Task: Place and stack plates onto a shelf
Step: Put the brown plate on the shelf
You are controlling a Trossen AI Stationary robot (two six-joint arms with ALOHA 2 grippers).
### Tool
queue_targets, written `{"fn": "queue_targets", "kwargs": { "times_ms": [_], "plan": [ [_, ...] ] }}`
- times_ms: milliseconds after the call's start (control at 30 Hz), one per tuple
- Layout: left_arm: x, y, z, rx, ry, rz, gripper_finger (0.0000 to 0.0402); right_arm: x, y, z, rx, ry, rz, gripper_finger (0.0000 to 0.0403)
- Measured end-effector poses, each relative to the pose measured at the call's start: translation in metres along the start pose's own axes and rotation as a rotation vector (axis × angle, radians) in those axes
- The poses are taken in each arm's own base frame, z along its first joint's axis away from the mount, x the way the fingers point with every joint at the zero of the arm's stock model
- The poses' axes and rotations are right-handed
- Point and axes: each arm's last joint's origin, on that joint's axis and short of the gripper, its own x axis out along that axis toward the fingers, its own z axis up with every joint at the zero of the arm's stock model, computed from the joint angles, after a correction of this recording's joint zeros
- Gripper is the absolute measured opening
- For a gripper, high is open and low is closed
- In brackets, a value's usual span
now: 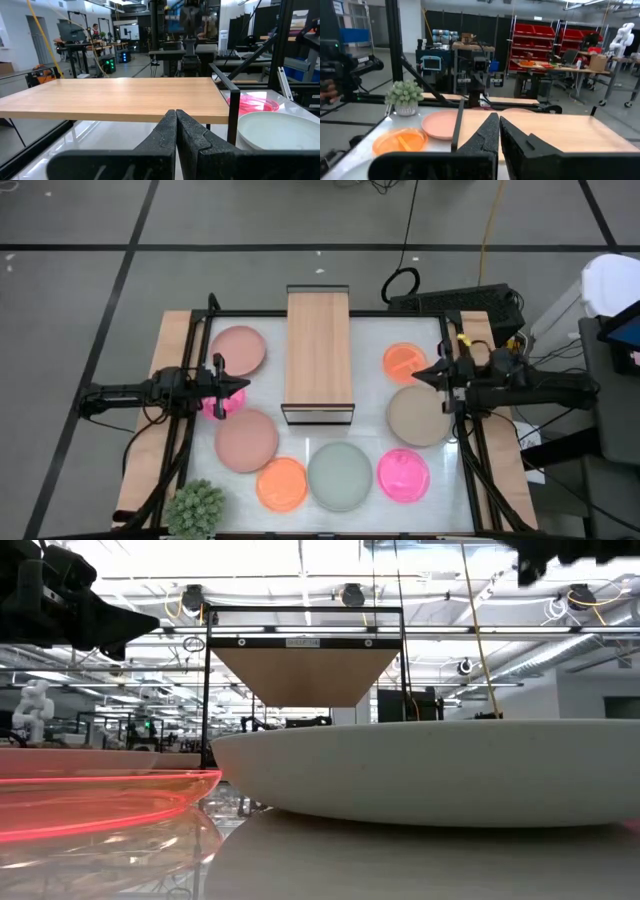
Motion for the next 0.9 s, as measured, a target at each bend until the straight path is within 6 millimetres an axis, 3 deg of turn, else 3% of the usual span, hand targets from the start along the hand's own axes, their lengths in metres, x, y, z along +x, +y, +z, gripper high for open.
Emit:
{"fn": "queue_targets", "kwargs": {
  "times_ms": [300,500,667,900],
  "plan": [
    [0.0,0.0,0.0,0.0,0.0,0.0,0.0004,0.007,-0.005,0.075,0.046,0.131,0.004,0.0],
    [0.0,0.0,0.0,-0.001,-0.001,0.0,0.0004,0.014,-0.008,0.109,0.041,0.262,-0.048,0.0],
    [0.0,0.0,0.0,-0.001,0.0,0.0,0.0004,0.019,-0.011,0.12,0.026,0.336,-0.111,0.0],
    [0.0,0.0,0.0,0.0,-0.001,0.0,0.0004,0.024,-0.01,0.103,0.086,0.537,-0.128,0.0]
  ]
}}
